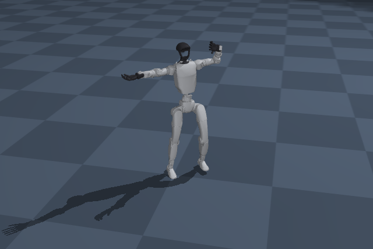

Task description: Dance

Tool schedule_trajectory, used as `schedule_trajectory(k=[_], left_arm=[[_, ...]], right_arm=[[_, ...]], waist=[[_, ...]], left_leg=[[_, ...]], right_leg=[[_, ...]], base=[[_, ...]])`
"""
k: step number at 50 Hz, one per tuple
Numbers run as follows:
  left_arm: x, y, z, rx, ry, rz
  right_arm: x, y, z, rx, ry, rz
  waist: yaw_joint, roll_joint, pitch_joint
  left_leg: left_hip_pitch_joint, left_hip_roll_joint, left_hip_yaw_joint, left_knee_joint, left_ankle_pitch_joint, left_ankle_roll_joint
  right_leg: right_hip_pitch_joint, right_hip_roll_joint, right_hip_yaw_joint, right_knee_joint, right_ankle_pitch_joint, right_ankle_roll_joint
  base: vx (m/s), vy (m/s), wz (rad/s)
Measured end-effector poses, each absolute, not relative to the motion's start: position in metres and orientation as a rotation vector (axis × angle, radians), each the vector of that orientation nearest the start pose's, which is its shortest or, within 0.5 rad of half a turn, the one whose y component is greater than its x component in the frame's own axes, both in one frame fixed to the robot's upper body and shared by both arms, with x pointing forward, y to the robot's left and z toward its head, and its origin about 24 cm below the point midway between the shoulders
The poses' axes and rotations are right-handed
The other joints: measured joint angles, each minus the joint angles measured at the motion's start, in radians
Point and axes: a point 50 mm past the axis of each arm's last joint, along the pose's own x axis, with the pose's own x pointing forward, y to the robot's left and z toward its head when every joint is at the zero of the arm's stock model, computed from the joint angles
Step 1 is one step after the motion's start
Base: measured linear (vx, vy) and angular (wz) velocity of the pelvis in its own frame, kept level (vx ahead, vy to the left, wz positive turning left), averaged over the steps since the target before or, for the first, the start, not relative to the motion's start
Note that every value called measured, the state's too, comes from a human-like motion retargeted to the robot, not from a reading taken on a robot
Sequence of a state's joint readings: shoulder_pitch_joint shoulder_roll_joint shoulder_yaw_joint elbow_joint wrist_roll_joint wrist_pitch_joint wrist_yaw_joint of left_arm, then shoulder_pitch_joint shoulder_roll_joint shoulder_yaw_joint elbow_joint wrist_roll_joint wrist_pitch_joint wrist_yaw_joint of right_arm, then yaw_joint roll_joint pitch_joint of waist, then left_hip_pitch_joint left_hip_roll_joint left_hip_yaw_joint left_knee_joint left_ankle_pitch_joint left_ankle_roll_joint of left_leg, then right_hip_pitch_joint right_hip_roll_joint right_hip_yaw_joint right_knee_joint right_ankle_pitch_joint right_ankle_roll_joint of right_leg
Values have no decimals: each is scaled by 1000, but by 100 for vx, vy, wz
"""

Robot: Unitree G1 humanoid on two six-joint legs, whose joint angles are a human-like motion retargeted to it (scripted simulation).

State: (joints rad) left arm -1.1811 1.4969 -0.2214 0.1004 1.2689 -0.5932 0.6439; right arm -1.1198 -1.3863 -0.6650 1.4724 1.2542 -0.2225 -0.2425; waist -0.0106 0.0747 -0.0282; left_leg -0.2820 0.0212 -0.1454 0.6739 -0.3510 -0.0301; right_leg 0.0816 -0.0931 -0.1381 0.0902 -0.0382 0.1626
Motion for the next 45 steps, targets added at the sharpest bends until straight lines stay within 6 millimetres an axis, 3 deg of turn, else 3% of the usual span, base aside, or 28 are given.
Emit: schedule_trajectory(k=[2, 4, 5, 7, 10, 13, 15, 16, 18, 20, 21, 23, 27, 30, 33, 36, 39, 42, 45], left_arm=[[215, 212, 411, -2571, 1730, -370], [214, 210, 407, -2497, 1767, -306], [214, 213, 407, -2481, 1787, -312], [217, 231, 420, -2506, 1798, -493], [223, 276, 443, -2552, 1845, -1084], [224, 333, 457, -2412, 1869, -2006], [216, 374, 452, -2084, 1807, -2693], [209, 395, 444, -1817, 1767, -3039], [195, 436, 418, -1090, 1657, -3633], [176, 473, 381, -226, 1578, -3942], [164, 490, 360, -89, -724, 1868], [143, 512, 319, -478, -718, 1869], [127, 525, 230, -1159, -850, 1836], [119, 524, 174, -1433, -917, 1795], [117, 519, 149, -1520, -853, 1859], [120, 519, 160, -1502, -885, 1849], [124, 524, 196, -1354, -970, 1784], [132, 521, 261, -1002, -1052, 1718], [164, 490, 343, -483, -1119, 1551]], right_arm=[[144, -534, 268, 1443, -1136, -1122], [138, -536, 251, 1565, -1180, -1159], [136, -536, 243, 1578, -1168, -1204], [128, -537, 240, 1461, -1117, -1301], [119, -539, 272, 1181, -1127, -1304], [126, -526, 325, 817, -1194, -1218], [143, -504, 364, 505, -1205, -1134], [154, -490, 383, 327, -1192, -1075], [177, -456, 417, -30, -1148, -942], [199, -418, 441, -378, -1084, -802], [210, -399, 448, -542, -1057, -737], [227, -363, 454, -845, -1015, -626], [247, -304, 445, -1384, -1006, -483], [254, -272, 430, -1803, -1069, -427], [250, -245, 418, -2095, -1255, -343], [242, -234, 417, -2181, -1456, -296], [237, -245, 442, -2104, -1493, -524], [230, -281, 473, -1865, -1394, -897], [213, -340, 480, -1450, -1230, -1245]], waist=[[-3, 17, 13], [4, 22, 18], [7, 17, 16], [27, -12, 11], [96, -55, 7], [148, -73, 9], [163, -72, 13], [166, -66, 15], [178, -48, 20], [184, -22, 25], [186, -15, 22], [191, -6, 19], [217, 8, 30], [232, -7, 81], [252, -47, 130], [251, -62, 145], [221, -28, 119], [179, 2, 82], [148, -3, 42]], left_leg=[[-24, 7, -13, 41, -15, -1], [-25, 8, -15, 35, -14, 2], [-19, 3, -16, 20, -9, 4], [4, -8, -5, -35, 22, 9], [60, -24, 42, -155, 89, 21], [143, -19, 110, -300, 161, 29], [203, -14, 144, -391, 203, 31], [227, -16, 158, -429, 221, 34], [266, -21, 186, -490, 251, 35], [297, -22, 211, -530, 270, 33], [306, -24, 221, -545, 277, 35], [317, -33, 232, -569, 291, 42], [344, -52, 249, -606, 305, 61], [393, -82, 241, -625, 298, 68], [425, -112, 224, -628, 286, 67], [426, -118, 223, -625, 282, 70], [403, -95, 237, -618, 286, 72], [368, -57, 242, -593, 281, 63], [310, -30, 215, -532, 255, 45]], right_leg=[[2, 5, 0, 2, -11, 14], [1, 5, -3, 5, -17, 18], [-1, 3, -2, 6, -17, 17], [-6, -2, 3, 7, -11, 10], [-12, -17, 16, 11, -3, -4], [-23, -28, 31, 37, -6, 1], [-29, -31, 46, 65, -12, 5], [-33, -32, 51, 80, -17, 5], [-41, -31, 66, 112, -28, 8], [-52, -26, 85, 148, -39, 10], [-63, -24, 98, 171, -46, 13], [-89, -22, 119, 222, -62, 24], [-149, -5, 152, 355, -100, 47], [-171, -4, 169, 463, -138, 55], [-189, -18, 172, 543, -161, 46], [-189, -25, 166, 534, -156, 36], [-164, -12, 156, 439, -120, 24], [-120, -10, 136, 311, -70, 19], [-76, -28, 98, 189, -29, 16]], base=[[-12, 16, 21], [-8, 15, 3], [-3, 6, -4], [-1, -2, -13], [-4, -10, -41], [-3, -7, -27], [0, 0, -22], [0, 7, -28], [0, 14, -39], [3, 16, -37], [5, 13, -31], [5, 9, -20], [0, 0, -6], [-3, -10, -2], [-2, -17, -3], [-2, -17, 1], [2, -1, -1], [16, -5, 10], [11, -3, 30]])
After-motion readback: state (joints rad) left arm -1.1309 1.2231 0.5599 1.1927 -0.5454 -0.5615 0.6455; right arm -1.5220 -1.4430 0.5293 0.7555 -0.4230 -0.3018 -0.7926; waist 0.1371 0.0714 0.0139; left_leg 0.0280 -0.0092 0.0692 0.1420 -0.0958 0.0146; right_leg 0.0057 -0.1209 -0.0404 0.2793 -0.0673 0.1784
